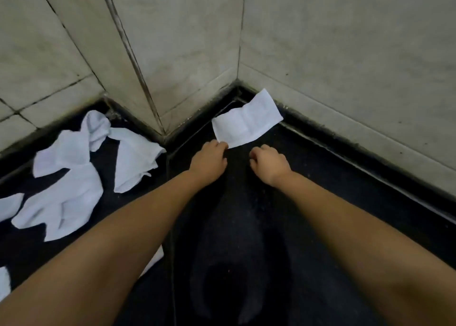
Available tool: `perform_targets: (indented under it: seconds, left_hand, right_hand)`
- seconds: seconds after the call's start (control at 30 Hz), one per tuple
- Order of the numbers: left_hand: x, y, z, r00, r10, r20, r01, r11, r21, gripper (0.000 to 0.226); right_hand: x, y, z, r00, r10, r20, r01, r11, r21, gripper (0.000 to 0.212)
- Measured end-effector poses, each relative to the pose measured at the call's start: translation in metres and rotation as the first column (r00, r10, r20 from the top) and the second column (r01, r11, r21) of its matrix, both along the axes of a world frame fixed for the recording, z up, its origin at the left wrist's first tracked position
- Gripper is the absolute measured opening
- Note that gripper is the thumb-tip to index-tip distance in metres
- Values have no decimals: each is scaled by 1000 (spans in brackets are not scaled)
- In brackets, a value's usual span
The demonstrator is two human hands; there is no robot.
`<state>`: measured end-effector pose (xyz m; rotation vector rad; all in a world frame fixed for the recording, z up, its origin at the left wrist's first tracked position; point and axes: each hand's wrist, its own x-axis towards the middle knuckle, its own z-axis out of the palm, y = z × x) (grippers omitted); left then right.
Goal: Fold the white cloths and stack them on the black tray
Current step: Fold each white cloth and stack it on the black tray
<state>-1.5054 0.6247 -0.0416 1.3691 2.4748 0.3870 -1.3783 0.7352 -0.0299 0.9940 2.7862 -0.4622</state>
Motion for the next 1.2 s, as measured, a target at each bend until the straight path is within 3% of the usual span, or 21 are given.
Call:
perform_targets:
  seconds: [0.1, 0.2, 0.43, 0.5, 0.57, 0.67, 1.03, 1.2]
  left_hand:
    - [-25, 20, -18, 997, -73, -36, 71, 996, -48, 47]
    - [-43, 32, -33, 983, -150, -109, 141, 986, -90, 40]
    - [-44, 36, -41, 962, -199, -188, 215, 974, 65, 21]
    - [-35, 28, -32, 982, -177, -72, 187, 966, 179, 15]
    - [-24, 19, -13, 984, -115, 139, 72, 956, 285, 9]
    - [-2, 9, 24, 910, -92, 405, -65, 932, 356, 6]
    - [94, -46, 103, 836, -77, 543, -280, 791, 544, 8]
    - [134, -68, 125, 761, -8, 648, -428, 744, 513, 14]
  right_hand:
    - [-37, 16, -14, 1000, 1, -28, 0, 1000, 14, 38]
    - [-59, 26, -30, 999, 54, -5, -54, 997, 62, 38]
    - [-61, 23, -44, 992, 89, -94, -70, 980, 188, 22]
    - [-48, 15, -37, 985, 69, -156, -50, 991, 122, 20]
    - [-28, 5, -24, 969, 38, -243, -28, 999, 42, 17]
    - [10, -11, 6, 935, 9, -355, -39, 996, -75, 15]
    - [186, -28, 107, 824, -271, -498, 175, 957, -231, 11]
    - [244, -33, 132, 680, -406, -610, 240, 910, -338, 12]
